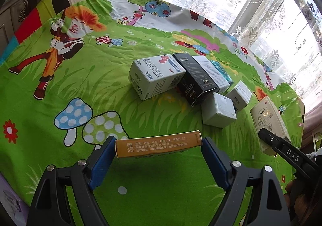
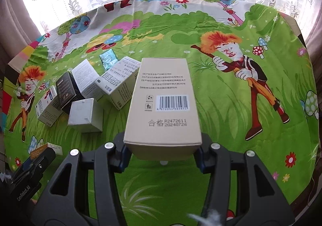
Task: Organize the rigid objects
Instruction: 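Carry both boxes over the purple box and open the left gripper to drop the orange box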
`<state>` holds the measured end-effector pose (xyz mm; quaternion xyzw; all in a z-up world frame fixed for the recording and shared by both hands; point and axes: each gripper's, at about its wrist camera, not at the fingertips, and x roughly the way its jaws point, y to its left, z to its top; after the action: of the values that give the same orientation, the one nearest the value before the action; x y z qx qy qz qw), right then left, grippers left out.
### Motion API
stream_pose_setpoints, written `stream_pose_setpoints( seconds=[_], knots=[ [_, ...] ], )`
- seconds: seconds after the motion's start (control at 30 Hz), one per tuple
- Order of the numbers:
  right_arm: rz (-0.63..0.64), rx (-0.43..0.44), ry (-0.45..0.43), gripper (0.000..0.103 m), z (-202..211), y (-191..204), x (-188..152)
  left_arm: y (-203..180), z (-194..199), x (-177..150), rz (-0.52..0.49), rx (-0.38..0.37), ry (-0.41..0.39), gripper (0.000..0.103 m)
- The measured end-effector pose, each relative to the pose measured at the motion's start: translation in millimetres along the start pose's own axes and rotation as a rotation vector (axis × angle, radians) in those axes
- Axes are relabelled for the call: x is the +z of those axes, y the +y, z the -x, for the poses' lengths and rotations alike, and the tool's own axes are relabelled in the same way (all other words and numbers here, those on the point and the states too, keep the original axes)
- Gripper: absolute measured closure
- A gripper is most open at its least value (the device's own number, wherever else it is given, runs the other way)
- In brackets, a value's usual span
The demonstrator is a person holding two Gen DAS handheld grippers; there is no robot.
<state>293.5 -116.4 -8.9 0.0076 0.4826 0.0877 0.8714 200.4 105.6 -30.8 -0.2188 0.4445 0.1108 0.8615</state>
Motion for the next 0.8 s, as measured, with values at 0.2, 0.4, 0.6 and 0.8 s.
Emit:
stream_pose_setpoints(
  seconds=[0.2,0.4,0.6,0.8],
  knots=[
    [0.07,0.08,-0.007,0.048,24,32,-22,23,30,-12,0.052,-0.009,-0.031,0.017],
    [0.167,0.145,-0.007,0.048,48,71,-48,48,64,-25,0.108,-0.02,-0.075,0.017],
    [0.247,0.221,0.032,0.048,63,107,-74,87,94,-37,0.207,-0.025,-0.106,0.017],
    [0.359,0.316,0.054,0.048,88,157,-101,140,118,-47,0.302,0.014,-0.133,0.017]
  ],
)
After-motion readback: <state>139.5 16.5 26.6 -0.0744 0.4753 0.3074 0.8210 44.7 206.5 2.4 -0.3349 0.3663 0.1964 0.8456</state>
